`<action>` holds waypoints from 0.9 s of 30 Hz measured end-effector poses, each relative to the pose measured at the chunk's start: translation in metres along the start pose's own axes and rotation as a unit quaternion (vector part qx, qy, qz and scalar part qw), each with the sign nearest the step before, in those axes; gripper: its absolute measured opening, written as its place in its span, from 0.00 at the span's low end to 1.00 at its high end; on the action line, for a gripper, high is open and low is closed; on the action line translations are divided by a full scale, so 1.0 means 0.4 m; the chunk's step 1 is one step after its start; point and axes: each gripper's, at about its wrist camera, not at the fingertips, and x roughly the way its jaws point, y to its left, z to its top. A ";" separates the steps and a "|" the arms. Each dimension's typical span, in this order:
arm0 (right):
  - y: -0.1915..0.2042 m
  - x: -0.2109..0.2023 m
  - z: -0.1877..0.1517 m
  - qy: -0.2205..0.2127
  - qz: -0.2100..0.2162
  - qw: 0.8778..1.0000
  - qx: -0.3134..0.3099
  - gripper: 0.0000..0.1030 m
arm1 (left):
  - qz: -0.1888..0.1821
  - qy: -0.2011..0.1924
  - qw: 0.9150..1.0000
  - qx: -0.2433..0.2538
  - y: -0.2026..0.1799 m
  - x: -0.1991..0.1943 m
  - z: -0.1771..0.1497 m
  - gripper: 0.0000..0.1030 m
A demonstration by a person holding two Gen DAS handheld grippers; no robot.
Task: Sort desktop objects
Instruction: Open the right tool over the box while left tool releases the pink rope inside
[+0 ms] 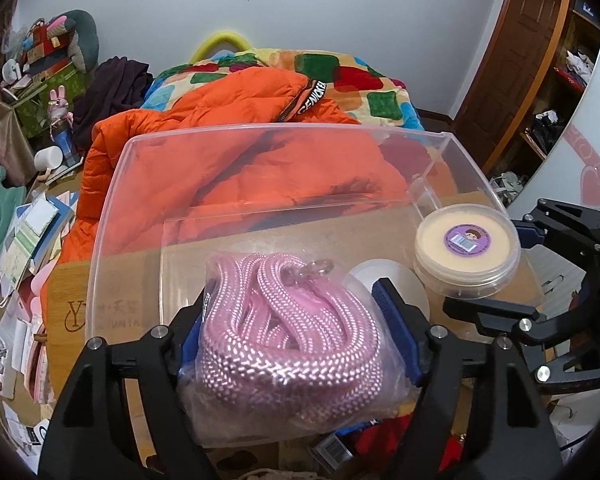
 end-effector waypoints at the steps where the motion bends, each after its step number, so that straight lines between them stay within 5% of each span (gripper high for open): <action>1: 0.001 -0.002 -0.001 0.001 0.002 1.000 0.004 0.55 | -0.001 -0.001 1.000 0.000 -0.001 -0.003 -0.001 0.73; 7: 0.011 -0.020 -0.008 0.003 -0.004 1.000 0.010 0.57 | 0.003 -0.014 1.000 0.005 -0.007 -0.035 -0.004 0.79; 10: 0.017 -0.050 -0.004 -0.018 -0.017 1.000 0.007 0.73 | 0.007 -0.028 1.000 0.010 -0.014 -0.056 -0.005 0.82; 27: 0.061 -0.176 -0.032 -0.070 -0.052 0.996 -0.003 0.79 | 0.018 -0.083 0.996 0.034 -0.053 -0.196 -0.040 0.86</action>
